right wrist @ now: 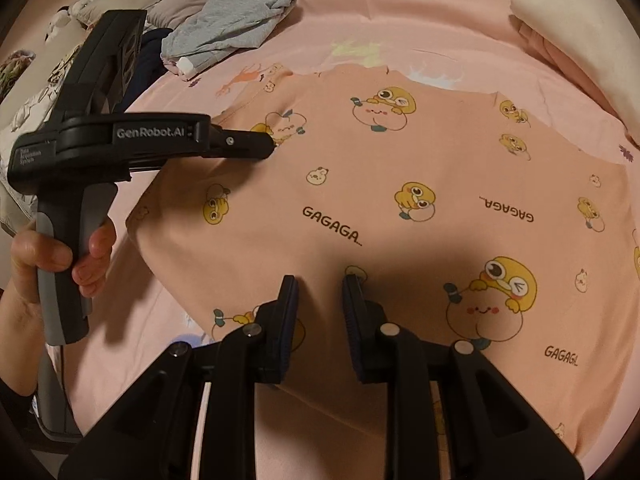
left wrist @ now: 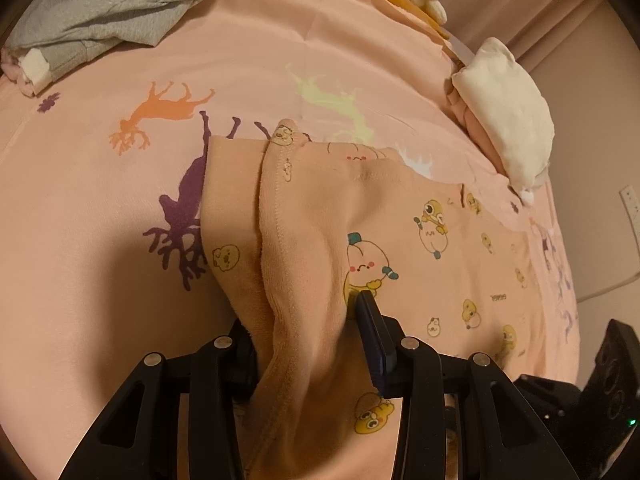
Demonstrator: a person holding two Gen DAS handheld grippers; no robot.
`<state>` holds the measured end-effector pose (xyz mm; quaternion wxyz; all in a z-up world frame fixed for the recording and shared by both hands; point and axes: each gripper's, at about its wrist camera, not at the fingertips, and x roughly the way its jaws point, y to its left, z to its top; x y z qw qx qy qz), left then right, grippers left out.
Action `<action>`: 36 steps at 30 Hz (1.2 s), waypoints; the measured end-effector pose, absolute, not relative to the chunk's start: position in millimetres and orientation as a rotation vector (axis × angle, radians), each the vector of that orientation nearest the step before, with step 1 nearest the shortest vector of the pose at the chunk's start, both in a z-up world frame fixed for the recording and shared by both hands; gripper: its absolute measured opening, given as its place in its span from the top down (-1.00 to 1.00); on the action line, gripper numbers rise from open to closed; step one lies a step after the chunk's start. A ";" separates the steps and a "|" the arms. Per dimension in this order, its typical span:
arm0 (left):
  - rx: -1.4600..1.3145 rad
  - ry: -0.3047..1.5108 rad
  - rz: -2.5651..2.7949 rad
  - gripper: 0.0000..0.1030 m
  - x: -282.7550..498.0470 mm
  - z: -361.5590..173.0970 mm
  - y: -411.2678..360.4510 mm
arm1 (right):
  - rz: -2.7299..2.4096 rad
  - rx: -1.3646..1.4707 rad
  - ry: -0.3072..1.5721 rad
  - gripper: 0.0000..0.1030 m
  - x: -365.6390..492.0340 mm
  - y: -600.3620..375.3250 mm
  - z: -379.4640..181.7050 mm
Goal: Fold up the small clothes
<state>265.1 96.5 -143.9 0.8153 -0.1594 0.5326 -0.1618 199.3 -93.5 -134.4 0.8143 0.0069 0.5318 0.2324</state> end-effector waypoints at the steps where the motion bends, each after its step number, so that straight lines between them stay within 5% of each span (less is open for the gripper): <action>1: -0.337 1.134 -0.338 0.31 264.5 -143.1 96.4 | 0.498 0.023 1.138 0.52 199.0 -94.7 -133.7; 12: -0.282 1.079 -0.282 0.67 256.7 -120.4 92.5 | 0.500 0.157 1.119 0.53 197.8 -114.5 -124.4; 26: -0.184 1.023 -0.336 0.74 245.6 -83.0 52.2 | 0.485 0.366 1.066 0.52 207.7 -145.9 -115.7; 33: -0.117 1.013 -0.392 0.74 239.5 -72.6 13.1 | 0.443 0.700 1.048 0.51 227.2 -189.3 -131.2; 36: -0.093 1.028 -0.407 0.74 239.7 -77.0 -2.1 | 0.452 0.867 1.045 0.34 234.0 -204.8 -144.0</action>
